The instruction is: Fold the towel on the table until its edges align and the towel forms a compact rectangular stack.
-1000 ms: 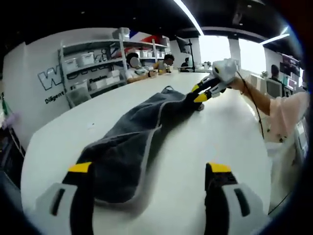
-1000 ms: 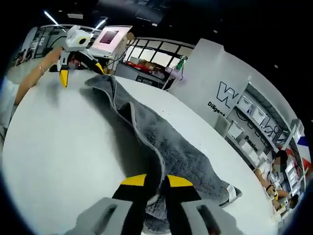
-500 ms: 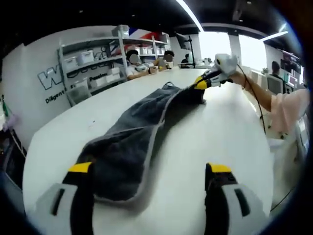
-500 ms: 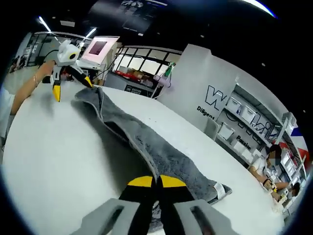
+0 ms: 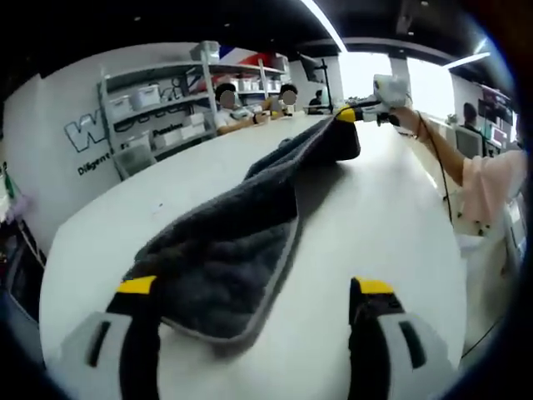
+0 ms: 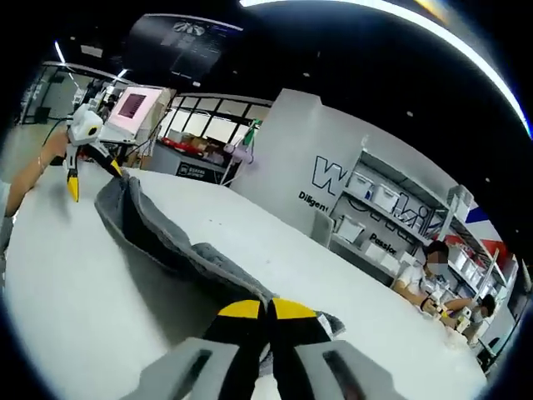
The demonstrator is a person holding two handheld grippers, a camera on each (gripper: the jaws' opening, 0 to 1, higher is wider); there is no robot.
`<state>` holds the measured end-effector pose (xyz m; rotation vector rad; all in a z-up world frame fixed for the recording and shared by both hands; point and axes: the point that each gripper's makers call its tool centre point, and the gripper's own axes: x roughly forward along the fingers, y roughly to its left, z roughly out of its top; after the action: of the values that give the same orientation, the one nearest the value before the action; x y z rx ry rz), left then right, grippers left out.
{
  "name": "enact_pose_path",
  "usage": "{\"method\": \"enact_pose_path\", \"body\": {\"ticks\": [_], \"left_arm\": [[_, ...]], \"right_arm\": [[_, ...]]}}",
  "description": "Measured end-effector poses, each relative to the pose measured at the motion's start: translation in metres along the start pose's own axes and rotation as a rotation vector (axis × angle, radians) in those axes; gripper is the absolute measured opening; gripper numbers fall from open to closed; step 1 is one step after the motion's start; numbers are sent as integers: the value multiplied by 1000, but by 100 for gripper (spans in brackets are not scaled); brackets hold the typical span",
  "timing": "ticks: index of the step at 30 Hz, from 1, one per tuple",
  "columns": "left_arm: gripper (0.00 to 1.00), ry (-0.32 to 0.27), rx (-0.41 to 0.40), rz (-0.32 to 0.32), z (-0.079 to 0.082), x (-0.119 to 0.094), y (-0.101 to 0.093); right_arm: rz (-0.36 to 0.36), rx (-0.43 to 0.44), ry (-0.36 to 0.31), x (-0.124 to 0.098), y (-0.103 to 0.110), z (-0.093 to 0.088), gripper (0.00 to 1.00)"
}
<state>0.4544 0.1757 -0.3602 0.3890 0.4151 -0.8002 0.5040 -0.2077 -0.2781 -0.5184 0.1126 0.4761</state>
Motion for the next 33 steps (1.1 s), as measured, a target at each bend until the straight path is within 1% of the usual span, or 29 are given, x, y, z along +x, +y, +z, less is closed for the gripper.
{"method": "enact_pose_path", "body": {"ticks": [2, 8, 10, 11, 12, 14, 15, 16, 18, 20, 25, 28, 31, 32, 33], "left_arm": [[99, 1, 1, 0, 0, 0, 0], [99, -2, -1, 7, 0, -2, 1], [99, -5, -5, 8, 0, -3, 1], [99, -4, -6, 12, 0, -3, 2], [99, -3, -7, 17, -1, -4, 3], [99, -2, -10, 28, -2, -5, 5], [99, -1, -12, 32, -2, -5, 6], [99, 0, -12, 33, -2, -6, 6], [99, 2, -15, 34, -3, -5, 7], [99, 6, -14, 33, -4, -5, 7], [99, 18, -11, 33, -5, -4, 8], [99, 20, -10, 33, -6, -4, 8], [99, 19, -11, 35, -6, -5, 9], [99, 21, -11, 36, -6, -5, 9], [99, 24, -10, 36, -6, -4, 10]], "right_arm": [[-3, 3, 0, -7, -4, -3, 2], [-5, 6, 26, -26, -16, -21, 2], [26, 1, 25, -33, -15, -26, 2], [53, 6, 28, -37, -12, -30, 2], [69, 7, 39, -40, -11, -33, 2], [80, -4, 58, -45, -10, -40, 2], [104, -15, 81, -48, -6, -47, 2], [113, -15, 90, -49, -5, -50, 2], [154, -14, 124, -53, 3, -60, 2], [197, 2, 143, -56, 11, -67, 2], [319, 44, 250, -61, 39, -95, 2], [372, 67, 310, -62, 51, -111, 2], [388, 64, 350, -61, 56, -122, 2], [392, 62, 373, -62, 57, -128, 2], [393, 64, 380, -61, 58, -131, 2]]}}
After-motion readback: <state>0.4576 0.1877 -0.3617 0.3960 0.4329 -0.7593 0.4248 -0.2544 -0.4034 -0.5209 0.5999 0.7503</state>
